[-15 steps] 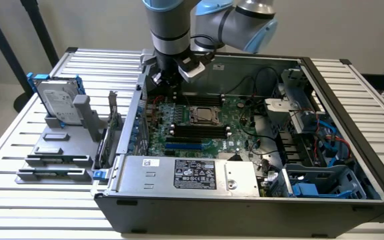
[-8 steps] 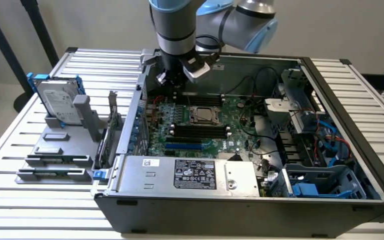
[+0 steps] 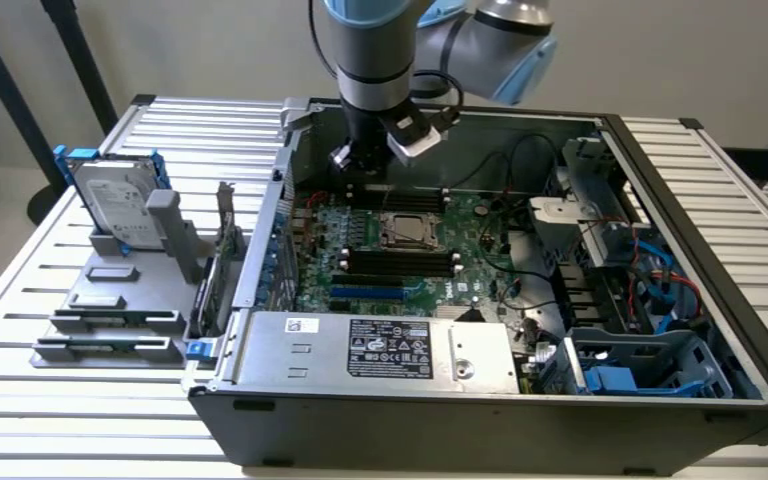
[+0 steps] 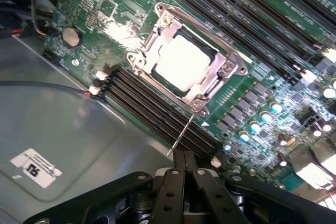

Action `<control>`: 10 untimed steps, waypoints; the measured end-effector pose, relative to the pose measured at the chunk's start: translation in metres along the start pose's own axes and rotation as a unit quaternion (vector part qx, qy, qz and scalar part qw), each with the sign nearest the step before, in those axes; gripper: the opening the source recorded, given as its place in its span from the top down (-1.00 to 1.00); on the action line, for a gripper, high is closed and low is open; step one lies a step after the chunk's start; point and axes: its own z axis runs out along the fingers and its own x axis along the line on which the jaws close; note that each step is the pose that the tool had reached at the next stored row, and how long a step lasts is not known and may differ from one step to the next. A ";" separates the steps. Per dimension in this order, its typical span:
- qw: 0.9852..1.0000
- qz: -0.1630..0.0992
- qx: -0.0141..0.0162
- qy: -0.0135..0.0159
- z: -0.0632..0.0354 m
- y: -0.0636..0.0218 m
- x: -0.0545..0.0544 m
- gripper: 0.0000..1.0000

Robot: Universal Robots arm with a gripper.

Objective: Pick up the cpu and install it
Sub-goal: 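Install the first cpu locking lever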

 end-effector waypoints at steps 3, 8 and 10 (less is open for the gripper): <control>1.000 0.000 0.002 0.001 0.0007 0.0053 0.007 0.79; 1.000 0.000 0.002 0.002 0.0063 0.0110 0.012 0.79; 1.000 0.000 0.002 0.002 0.0098 0.0120 0.011 0.79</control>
